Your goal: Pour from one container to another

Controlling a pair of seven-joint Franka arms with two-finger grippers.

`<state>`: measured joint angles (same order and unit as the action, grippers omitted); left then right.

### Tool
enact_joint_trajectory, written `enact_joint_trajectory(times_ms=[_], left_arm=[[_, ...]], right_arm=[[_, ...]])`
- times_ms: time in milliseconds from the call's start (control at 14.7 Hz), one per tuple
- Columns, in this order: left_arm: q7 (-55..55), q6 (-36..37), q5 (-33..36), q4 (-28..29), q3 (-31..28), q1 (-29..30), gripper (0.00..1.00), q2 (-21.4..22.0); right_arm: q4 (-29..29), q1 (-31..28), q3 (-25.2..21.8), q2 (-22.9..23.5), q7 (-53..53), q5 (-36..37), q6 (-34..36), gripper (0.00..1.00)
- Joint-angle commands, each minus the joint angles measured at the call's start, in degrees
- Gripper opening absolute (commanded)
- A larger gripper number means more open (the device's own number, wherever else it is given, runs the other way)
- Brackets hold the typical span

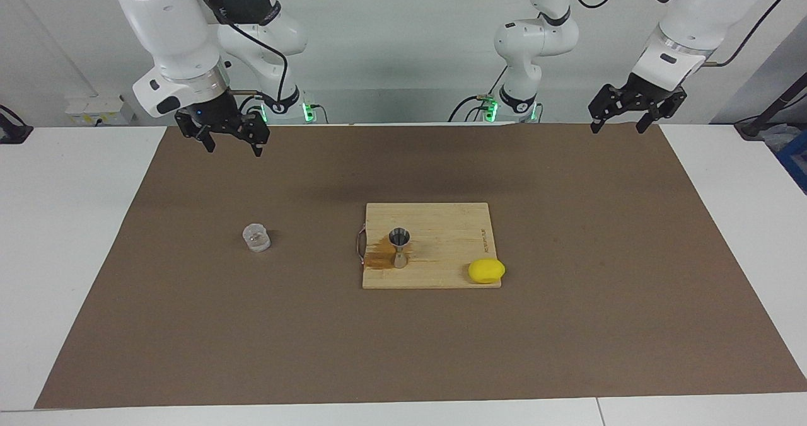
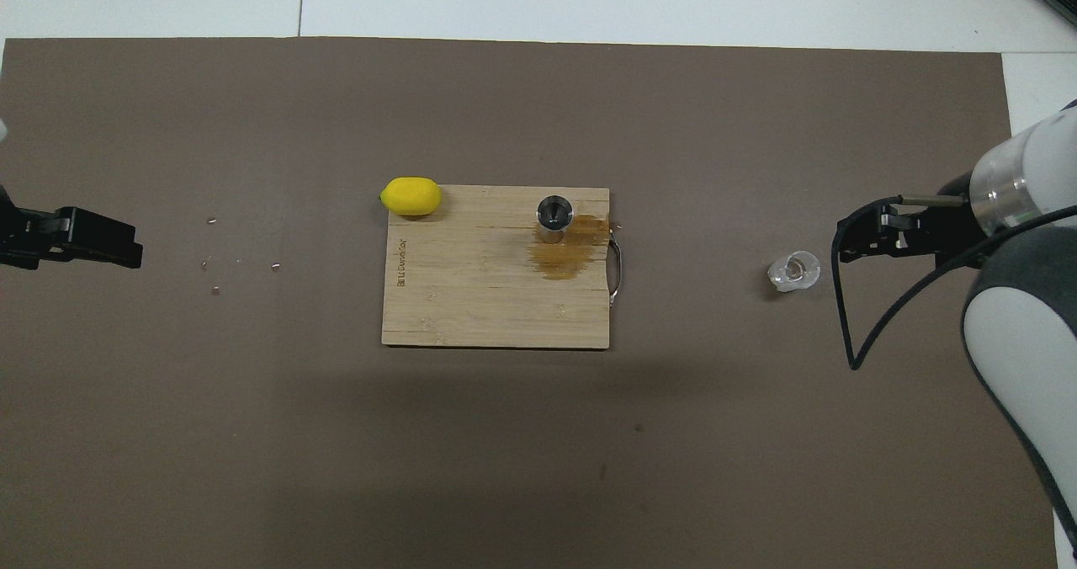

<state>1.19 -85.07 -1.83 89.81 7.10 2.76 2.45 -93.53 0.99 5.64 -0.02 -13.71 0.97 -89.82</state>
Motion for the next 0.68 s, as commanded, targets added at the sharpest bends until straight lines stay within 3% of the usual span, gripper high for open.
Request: enact_joint_trajectory(times_ms=[0,612], left_arm=[[-0.49,-0.54,-0.11,2.13,0.37,0.93,1.0,1.86],[-0.49,-0.54,-0.11,2.13,0.37,0.93,1.0,1.86]], right_arm=[[-1.65,-0.81,0.33,-1.04,1.49,0.79,-0.27,0.99],[-0.86,-1.25,0.33,-0.6,0.17,0.0,-1.32,0.99]])
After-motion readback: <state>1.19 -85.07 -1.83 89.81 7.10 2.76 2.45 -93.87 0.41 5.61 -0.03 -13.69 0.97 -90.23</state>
